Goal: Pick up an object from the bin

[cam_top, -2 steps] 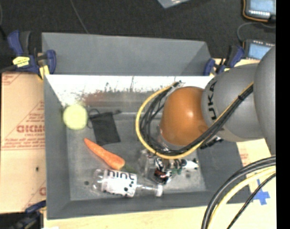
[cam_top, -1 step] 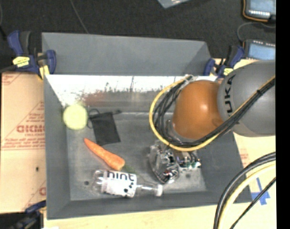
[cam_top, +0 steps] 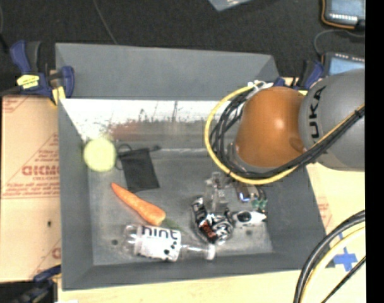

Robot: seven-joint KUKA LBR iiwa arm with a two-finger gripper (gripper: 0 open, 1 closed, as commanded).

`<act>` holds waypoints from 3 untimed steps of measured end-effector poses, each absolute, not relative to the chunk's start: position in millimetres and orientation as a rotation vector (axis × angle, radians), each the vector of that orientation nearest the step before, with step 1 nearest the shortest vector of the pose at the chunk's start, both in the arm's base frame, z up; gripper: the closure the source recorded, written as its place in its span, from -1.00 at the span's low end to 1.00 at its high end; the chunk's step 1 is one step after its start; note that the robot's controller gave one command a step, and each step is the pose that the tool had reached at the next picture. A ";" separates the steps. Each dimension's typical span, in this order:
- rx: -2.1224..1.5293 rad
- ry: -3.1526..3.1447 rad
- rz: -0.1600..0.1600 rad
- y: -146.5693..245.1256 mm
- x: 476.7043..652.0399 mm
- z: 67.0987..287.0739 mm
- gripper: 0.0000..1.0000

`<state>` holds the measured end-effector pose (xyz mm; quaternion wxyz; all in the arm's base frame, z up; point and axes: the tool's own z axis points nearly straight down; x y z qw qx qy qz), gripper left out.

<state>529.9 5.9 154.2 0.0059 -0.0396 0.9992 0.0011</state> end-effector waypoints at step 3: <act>-0.719 3.046 0.000 7.4 546.8 166.5 1.00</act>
Offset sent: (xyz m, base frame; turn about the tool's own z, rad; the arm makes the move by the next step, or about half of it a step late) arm 0.0452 -0.0029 -0.0226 -0.4578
